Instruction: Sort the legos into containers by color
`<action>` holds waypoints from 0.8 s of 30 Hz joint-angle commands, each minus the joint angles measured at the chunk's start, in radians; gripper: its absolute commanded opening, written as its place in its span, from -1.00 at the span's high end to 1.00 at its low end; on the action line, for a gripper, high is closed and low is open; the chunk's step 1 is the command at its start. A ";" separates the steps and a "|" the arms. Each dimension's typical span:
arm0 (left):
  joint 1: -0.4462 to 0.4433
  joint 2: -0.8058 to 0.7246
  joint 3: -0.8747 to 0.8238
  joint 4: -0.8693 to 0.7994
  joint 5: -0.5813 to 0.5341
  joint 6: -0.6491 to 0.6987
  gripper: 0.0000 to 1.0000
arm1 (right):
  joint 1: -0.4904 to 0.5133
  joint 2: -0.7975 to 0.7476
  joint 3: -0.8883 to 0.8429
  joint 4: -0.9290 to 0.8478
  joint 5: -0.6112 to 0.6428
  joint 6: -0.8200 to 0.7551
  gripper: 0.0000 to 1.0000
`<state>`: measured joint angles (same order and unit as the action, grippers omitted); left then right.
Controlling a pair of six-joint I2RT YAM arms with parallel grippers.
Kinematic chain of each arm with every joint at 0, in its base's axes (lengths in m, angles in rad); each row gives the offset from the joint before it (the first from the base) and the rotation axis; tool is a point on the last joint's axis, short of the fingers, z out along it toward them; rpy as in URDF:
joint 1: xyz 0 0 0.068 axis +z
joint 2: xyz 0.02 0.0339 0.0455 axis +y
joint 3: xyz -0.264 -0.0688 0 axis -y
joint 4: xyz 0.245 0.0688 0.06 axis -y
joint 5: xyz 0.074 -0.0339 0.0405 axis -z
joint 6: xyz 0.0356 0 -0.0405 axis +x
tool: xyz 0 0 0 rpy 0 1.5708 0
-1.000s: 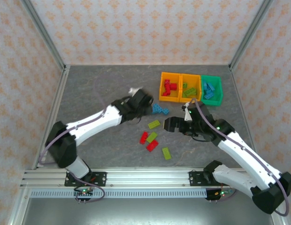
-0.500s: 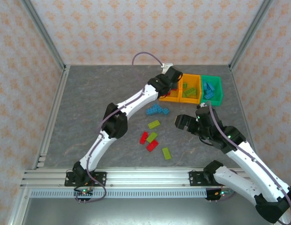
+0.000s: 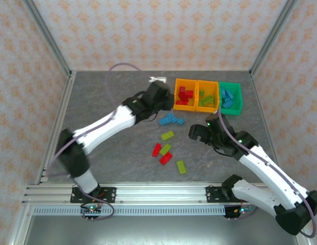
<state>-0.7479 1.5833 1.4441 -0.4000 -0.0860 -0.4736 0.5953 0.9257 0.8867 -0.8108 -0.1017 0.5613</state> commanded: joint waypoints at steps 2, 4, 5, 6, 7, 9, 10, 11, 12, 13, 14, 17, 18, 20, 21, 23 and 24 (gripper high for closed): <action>-0.070 -0.311 -0.248 -0.016 0.027 0.187 0.06 | 0.030 0.158 0.049 0.103 -0.079 0.013 -0.93; -0.077 -0.434 -0.314 -0.108 0.017 0.264 0.00 | 0.053 0.247 0.083 0.139 -0.072 0.058 -0.93; -0.078 -0.492 -0.338 -0.157 0.002 0.308 -0.06 | 0.063 0.306 0.102 0.158 -0.061 0.097 -0.95; -0.078 -0.547 -0.359 -0.200 -0.013 0.355 -0.13 | 0.066 0.359 0.121 0.180 -0.067 0.131 -0.95; -0.077 -0.588 -0.374 -0.234 -0.026 0.404 -0.18 | 0.066 0.403 0.141 0.202 -0.081 0.156 -0.95; -0.077 -0.666 -0.409 -0.291 -0.052 0.516 -0.27 | 0.068 0.498 0.191 0.247 -0.100 0.199 -0.97; -0.078 -0.695 -0.429 -0.297 -0.065 0.565 -0.30 | 0.070 0.537 0.210 0.265 -0.096 0.215 -0.97; -0.077 -0.726 -0.466 -0.287 -0.080 0.623 -0.33 | 0.072 0.589 0.247 0.269 -0.075 0.246 -0.97; -0.077 -0.760 -0.512 -0.258 -0.095 0.680 -0.37 | 0.072 0.628 0.273 0.262 -0.062 0.261 -0.97; -0.077 -0.787 -0.554 -0.226 -0.103 0.725 -0.40 | 0.073 0.671 0.307 0.252 -0.044 0.269 -0.97; -0.077 -0.814 -0.607 -0.180 -0.110 0.767 -0.44 | 0.074 0.716 0.344 0.236 -0.016 0.291 -0.98; -0.068 -0.867 -0.717 -0.108 -0.087 0.877 -0.64 | 0.074 0.828 0.441 0.202 -0.027 0.346 -0.99; -0.066 -0.875 -0.728 -0.110 -0.092 0.885 -0.69 | 0.074 0.863 0.463 0.196 -0.038 0.377 -0.98; -0.065 -0.889 -0.736 -0.114 -0.090 0.881 -0.80 | 0.077 0.917 0.502 0.182 -0.037 0.452 -0.98; -0.065 -0.900 -0.742 -0.107 -0.077 0.880 -0.87 | 0.077 0.941 0.517 0.171 -0.029 0.488 -0.98; -0.066 -0.915 -0.752 -0.104 -0.067 0.887 -0.99 | 0.077 0.987 0.548 0.146 0.003 0.575 -0.98; -0.065 -0.921 -0.756 -0.105 -0.072 0.890 -1.00 | 0.077 1.010 0.566 0.128 0.022 0.608 -0.99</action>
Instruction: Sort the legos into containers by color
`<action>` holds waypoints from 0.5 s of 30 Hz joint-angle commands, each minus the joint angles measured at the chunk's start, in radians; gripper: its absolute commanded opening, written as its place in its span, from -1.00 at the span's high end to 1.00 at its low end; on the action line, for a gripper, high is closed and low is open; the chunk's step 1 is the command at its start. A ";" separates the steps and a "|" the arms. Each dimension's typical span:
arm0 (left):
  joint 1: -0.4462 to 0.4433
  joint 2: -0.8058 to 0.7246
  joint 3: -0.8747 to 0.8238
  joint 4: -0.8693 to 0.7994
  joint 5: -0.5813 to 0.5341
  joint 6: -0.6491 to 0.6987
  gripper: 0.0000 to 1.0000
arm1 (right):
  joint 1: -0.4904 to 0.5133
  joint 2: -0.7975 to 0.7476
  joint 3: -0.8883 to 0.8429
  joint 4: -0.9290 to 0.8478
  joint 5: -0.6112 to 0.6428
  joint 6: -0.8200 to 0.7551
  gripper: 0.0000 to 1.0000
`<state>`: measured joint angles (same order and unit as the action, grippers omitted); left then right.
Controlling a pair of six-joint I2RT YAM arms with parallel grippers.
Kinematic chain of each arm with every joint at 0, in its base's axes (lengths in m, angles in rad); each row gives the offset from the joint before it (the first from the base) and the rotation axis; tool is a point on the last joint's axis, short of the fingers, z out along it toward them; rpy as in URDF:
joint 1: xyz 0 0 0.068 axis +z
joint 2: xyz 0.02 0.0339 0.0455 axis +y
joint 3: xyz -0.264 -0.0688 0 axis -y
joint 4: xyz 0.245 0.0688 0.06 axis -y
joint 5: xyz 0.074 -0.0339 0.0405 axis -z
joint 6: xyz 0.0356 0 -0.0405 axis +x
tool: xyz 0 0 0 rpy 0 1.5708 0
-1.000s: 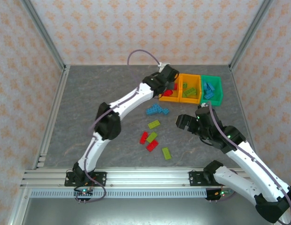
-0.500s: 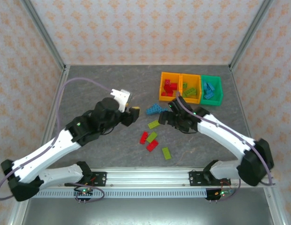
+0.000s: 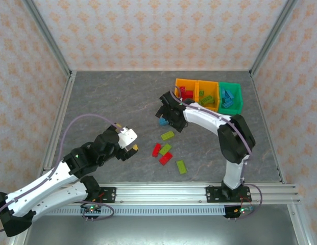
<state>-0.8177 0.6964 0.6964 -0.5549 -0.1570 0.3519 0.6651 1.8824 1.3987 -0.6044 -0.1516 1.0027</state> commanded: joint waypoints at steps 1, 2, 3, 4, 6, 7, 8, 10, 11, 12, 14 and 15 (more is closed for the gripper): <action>0.005 -0.037 -0.010 0.053 -0.006 0.066 -1.00 | 0.007 0.070 0.070 -0.081 0.090 0.175 -0.99; 0.005 -0.040 -0.013 0.055 -0.006 0.068 -1.00 | 0.007 0.096 0.096 -0.088 0.105 0.183 -1.00; 0.005 -0.041 -0.015 0.059 0.000 0.070 -1.00 | 0.007 0.115 0.119 -0.092 0.111 0.182 -1.00; 0.005 -0.039 -0.017 0.060 0.013 0.071 -1.00 | 0.007 0.141 0.148 -0.095 0.118 0.176 -0.99; 0.005 -0.028 -0.017 0.065 0.037 0.071 -1.00 | 0.007 0.193 0.208 -0.121 0.119 0.176 -0.99; 0.004 -0.020 -0.017 0.064 0.044 0.071 -1.00 | 0.008 0.219 0.234 -0.133 0.117 0.181 -0.97; 0.005 -0.010 -0.015 0.064 0.051 0.072 -1.00 | 0.008 0.236 0.254 -0.140 0.119 0.187 -0.95; 0.004 0.004 -0.008 0.061 0.062 0.070 -1.00 | 0.008 0.258 0.260 -0.137 0.121 0.211 -0.88; 0.004 0.008 -0.007 0.061 0.064 0.070 -1.00 | 0.008 0.262 0.250 -0.129 0.122 0.226 -0.80; 0.004 0.008 -0.007 0.061 0.065 0.070 -1.00 | 0.008 0.261 0.237 -0.118 0.122 0.239 -0.73; 0.004 0.004 -0.011 0.064 0.062 0.072 -1.00 | 0.008 0.249 0.201 -0.100 0.130 0.255 -0.54; 0.005 0.001 -0.012 0.065 0.061 0.071 -1.00 | 0.008 0.243 0.190 -0.098 0.138 0.257 -0.42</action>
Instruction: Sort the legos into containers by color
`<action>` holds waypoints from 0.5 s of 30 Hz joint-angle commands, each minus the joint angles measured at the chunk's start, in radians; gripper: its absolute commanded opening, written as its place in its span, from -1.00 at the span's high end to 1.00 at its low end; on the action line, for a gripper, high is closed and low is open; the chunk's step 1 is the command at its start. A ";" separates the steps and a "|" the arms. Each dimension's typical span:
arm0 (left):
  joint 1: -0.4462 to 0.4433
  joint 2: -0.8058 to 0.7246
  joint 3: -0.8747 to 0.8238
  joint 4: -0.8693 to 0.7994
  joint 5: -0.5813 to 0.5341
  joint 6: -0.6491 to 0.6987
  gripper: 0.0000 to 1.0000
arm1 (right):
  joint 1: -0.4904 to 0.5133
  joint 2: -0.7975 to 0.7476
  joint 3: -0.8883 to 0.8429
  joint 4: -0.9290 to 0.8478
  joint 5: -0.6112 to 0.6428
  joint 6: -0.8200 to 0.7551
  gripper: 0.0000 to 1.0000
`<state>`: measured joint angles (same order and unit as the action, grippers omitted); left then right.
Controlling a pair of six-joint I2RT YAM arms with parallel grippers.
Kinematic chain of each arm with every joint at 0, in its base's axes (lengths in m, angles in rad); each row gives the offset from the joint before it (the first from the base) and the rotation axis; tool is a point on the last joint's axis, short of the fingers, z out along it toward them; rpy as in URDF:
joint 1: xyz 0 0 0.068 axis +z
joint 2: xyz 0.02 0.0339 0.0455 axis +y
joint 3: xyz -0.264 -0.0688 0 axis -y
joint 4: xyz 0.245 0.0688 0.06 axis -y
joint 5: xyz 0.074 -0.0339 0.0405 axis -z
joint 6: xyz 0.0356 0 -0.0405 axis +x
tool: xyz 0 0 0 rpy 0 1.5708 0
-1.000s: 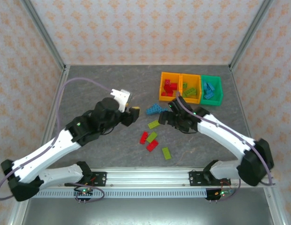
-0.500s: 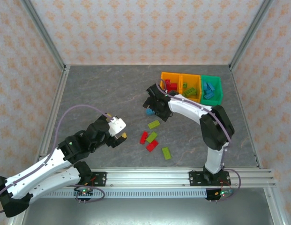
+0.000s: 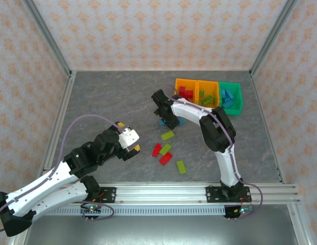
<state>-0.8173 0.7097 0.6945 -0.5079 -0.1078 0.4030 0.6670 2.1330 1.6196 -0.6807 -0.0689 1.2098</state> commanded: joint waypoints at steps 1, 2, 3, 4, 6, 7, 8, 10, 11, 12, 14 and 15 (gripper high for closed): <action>0.004 -0.014 -0.012 0.019 0.009 0.022 -1.00 | 0.006 -0.018 -0.045 -0.023 0.068 0.051 -0.29; 0.004 -0.015 -0.013 0.020 0.005 0.022 -1.00 | 0.007 -0.029 -0.058 -0.028 0.082 0.051 -0.18; 0.004 -0.014 -0.013 0.019 0.004 0.022 -1.00 | 0.006 -0.042 -0.070 -0.030 0.097 0.051 -0.07; 0.004 -0.013 -0.014 0.020 0.004 0.023 -1.00 | 0.006 -0.056 -0.084 -0.031 0.108 0.050 0.03; 0.004 -0.010 -0.015 0.020 0.003 0.025 -1.00 | 0.006 -0.087 -0.112 -0.022 0.121 0.040 0.15; 0.004 -0.009 -0.015 0.019 0.005 0.027 -1.00 | 0.006 -0.102 -0.125 -0.016 0.126 0.030 0.23; 0.004 -0.007 -0.015 0.020 0.006 0.026 -1.00 | 0.006 -0.118 -0.136 -0.010 0.121 0.019 0.27; 0.004 -0.008 -0.016 0.019 0.011 0.028 -1.00 | 0.006 -0.153 -0.155 0.005 0.102 -0.016 0.41; 0.004 -0.009 -0.017 0.017 0.020 0.030 -1.00 | 0.006 -0.177 -0.165 0.011 0.096 -0.034 0.46; 0.003 -0.011 -0.019 0.017 0.033 0.032 -1.00 | 0.006 -0.204 -0.178 0.016 0.092 -0.051 0.48; 0.004 -0.020 -0.022 0.019 0.085 0.042 -1.00 | 0.006 -0.267 -0.205 0.024 0.097 -0.086 0.49; 0.004 -0.025 -0.025 0.019 0.117 0.046 -1.00 | 0.006 -0.297 -0.223 0.027 0.104 -0.104 0.50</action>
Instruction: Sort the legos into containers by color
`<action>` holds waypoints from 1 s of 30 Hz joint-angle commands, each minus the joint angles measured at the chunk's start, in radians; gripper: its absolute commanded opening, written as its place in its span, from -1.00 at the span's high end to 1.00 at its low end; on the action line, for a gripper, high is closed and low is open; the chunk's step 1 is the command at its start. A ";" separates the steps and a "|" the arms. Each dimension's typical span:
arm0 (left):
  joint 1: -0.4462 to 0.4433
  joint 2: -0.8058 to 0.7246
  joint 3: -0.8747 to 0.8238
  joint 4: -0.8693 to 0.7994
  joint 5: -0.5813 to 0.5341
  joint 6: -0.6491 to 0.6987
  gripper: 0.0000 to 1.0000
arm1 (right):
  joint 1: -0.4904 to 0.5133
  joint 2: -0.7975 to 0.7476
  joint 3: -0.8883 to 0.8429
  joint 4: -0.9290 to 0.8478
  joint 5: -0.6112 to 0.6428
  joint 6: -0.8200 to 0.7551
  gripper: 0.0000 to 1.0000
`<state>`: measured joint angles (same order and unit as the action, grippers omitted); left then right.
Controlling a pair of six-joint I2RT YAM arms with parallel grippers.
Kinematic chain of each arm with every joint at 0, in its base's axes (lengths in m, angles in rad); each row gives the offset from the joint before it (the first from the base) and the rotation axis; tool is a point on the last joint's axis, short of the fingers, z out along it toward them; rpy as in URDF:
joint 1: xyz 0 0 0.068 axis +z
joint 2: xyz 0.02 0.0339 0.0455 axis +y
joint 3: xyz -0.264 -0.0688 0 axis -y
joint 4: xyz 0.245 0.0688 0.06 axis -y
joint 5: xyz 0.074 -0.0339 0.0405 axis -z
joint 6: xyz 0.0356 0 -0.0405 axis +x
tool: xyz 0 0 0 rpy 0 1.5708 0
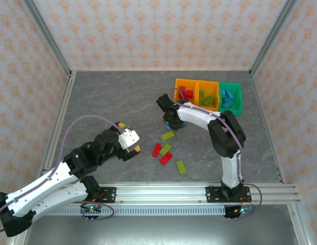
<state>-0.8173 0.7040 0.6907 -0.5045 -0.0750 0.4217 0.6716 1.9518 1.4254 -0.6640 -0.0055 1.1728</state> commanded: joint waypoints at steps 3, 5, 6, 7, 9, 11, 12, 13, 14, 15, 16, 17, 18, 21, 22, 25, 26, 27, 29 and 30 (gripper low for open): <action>0.004 -0.032 -0.033 0.020 0.129 0.040 -1.00 | -0.001 -0.246 -0.082 0.021 0.090 -0.158 0.52; 0.004 -0.032 -0.033 0.013 0.126 0.048 -1.00 | -0.009 -0.340 -0.107 0.002 0.184 -0.246 0.61; 0.004 -0.033 -0.032 0.011 0.122 0.053 -1.00 | -0.014 -0.379 -0.120 -0.003 0.245 -0.296 0.67; 0.004 -0.034 -0.032 0.009 0.116 0.056 -1.00 | -0.023 -0.425 -0.141 -0.005 0.314 -0.356 0.72; 0.006 -0.042 -0.034 0.010 0.101 0.061 -1.00 | -0.062 -0.503 -0.180 0.011 0.415 -0.461 0.72; 0.012 -0.054 -0.038 0.018 0.094 0.065 -1.00 | -0.141 -0.570 -0.238 0.090 0.427 -0.570 0.70; 0.018 -0.059 -0.040 0.021 0.095 0.065 -1.00 | -0.189 -0.585 -0.254 0.113 0.401 -0.605 0.69; 0.023 -0.064 -0.042 0.023 0.100 0.066 -1.00 | -0.248 -0.592 -0.263 0.140 0.365 -0.641 0.68; 0.028 -0.066 -0.044 0.026 0.106 0.066 -1.00 | -0.313 -0.585 -0.266 0.161 0.330 -0.667 0.66; 0.031 -0.066 -0.043 0.024 0.113 0.068 -0.99 | -0.368 -0.567 -0.263 0.175 0.294 -0.684 0.65; 0.036 -0.063 -0.040 0.021 0.116 0.066 -1.00 | -0.425 -0.535 -0.250 0.185 0.247 -0.703 0.65; 0.038 -0.061 -0.038 0.018 0.118 0.066 -1.00 | -0.483 -0.496 -0.223 0.176 0.213 -0.712 0.65; 0.038 -0.060 -0.036 0.016 0.118 0.066 -1.00 | -0.521 -0.446 -0.195 0.169 0.182 -0.726 0.64; 0.041 -0.060 -0.036 0.015 0.126 0.067 -1.00 | -0.590 -0.280 -0.074 0.140 0.160 -0.777 0.62; 0.041 -0.060 -0.036 0.016 0.126 0.066 -1.00 | -0.600 -0.217 -0.025 0.130 0.167 -0.795 0.60; 0.042 -0.058 -0.037 0.018 0.126 0.066 -1.00 | -0.624 -0.087 0.110 0.067 0.196 -0.805 0.48; 0.041 -0.058 -0.038 0.017 0.125 0.064 -1.00 | -0.628 -0.067 0.134 0.064 0.210 -0.809 0.45; 0.042 -0.059 -0.039 0.019 0.122 0.062 -1.00 | -0.631 -0.055 0.152 0.061 0.228 -0.811 0.35; 0.042 -0.060 -0.040 0.020 0.117 0.061 -1.00 | -0.639 -0.045 0.185 0.035 0.252 -0.811 -0.11; 0.043 -0.058 -0.041 0.021 0.114 0.061 -1.00 | -0.641 -0.047 0.194 0.020 0.257 -0.807 -0.31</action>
<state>-0.7826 0.6502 0.6586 -0.5034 0.0418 0.4732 0.0433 1.9274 1.5520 -0.5686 0.1925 0.3901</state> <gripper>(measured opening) 0.998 0.546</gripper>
